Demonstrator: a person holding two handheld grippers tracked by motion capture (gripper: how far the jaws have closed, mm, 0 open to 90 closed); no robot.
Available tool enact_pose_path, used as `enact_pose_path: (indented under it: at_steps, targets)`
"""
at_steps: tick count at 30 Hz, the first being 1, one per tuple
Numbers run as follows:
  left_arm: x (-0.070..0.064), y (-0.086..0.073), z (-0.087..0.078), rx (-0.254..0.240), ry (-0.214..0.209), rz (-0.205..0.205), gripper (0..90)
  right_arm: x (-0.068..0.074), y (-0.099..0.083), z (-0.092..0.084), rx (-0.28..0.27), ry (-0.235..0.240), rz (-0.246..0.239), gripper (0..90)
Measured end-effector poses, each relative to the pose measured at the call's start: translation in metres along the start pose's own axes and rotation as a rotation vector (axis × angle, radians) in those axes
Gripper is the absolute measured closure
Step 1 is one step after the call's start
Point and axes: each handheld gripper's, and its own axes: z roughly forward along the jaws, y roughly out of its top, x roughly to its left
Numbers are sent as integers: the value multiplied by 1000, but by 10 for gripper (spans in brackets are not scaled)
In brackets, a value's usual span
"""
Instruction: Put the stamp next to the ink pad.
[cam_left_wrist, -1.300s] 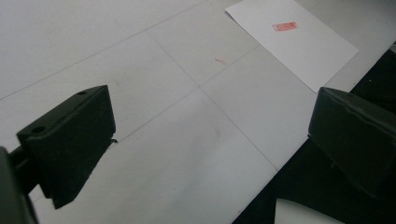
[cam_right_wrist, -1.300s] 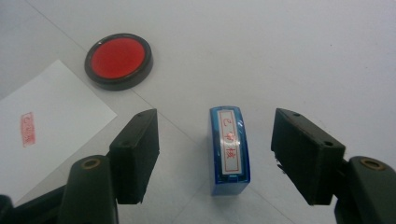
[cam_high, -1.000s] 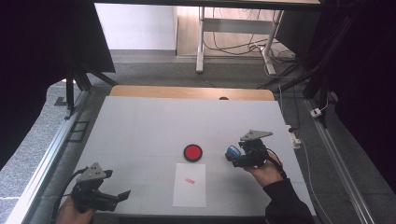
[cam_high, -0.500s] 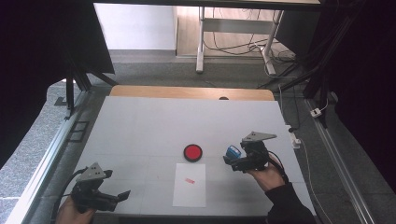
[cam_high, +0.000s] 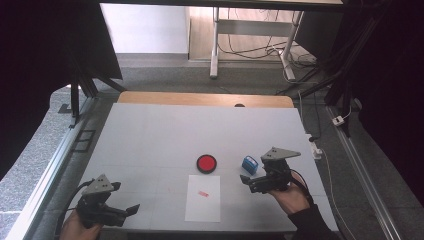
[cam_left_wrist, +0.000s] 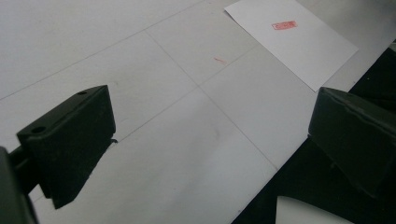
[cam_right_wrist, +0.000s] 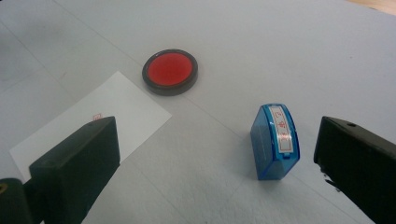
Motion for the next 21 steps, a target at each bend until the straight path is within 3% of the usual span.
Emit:
enact_pose_path:
  at_steps: [21]
  targets:
    - [0,0,0,-2,-3,0,7,3,-33,-36,-30,-84,55,0]
